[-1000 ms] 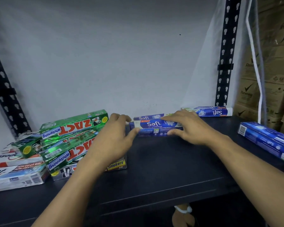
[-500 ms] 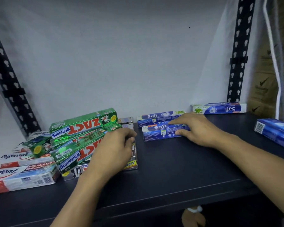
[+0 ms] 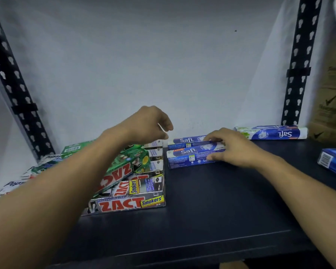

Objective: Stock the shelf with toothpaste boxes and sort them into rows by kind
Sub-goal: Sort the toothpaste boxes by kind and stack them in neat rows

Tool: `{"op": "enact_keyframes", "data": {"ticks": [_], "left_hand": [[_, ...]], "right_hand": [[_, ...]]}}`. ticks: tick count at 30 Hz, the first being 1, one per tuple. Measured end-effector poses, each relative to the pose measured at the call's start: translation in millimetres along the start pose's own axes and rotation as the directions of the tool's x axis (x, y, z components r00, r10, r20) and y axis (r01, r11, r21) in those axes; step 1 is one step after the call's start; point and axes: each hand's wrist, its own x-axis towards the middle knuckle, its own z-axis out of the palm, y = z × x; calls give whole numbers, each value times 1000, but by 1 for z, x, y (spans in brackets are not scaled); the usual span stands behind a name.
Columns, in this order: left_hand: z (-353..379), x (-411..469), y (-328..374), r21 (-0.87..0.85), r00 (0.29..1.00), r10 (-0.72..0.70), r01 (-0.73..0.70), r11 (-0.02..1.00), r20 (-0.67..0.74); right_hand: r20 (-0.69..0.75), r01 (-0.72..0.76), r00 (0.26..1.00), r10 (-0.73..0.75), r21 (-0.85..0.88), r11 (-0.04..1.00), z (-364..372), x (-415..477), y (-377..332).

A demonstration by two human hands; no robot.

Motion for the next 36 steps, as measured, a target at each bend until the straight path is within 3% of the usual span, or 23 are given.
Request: {"op": "enact_keyframes", "data": {"ticks": [5,11,17,25,36], "left_hand": [[8,40,-11,233,955,0,-73,970,298],[19,59,-16,275,889,-50,-87,957,455],[29,61,-20,259,886,-73,-54,964,458],[29,60,-18,240,887,-44,-76,968,459],[32,61,-21,230,903,-16,-92,969,429]], "right_hand": [[-29,-65,997,69,121,990,-12,-7,16],[-66,-57,996,63,96,994,-12,-5,20],[-56,-72,995,78,104,992,-12,-4,20],[2,-272,959,284,299,915,-34,-11,49],[-12,-291,950,312,322,901,-33,-15,48]]}}
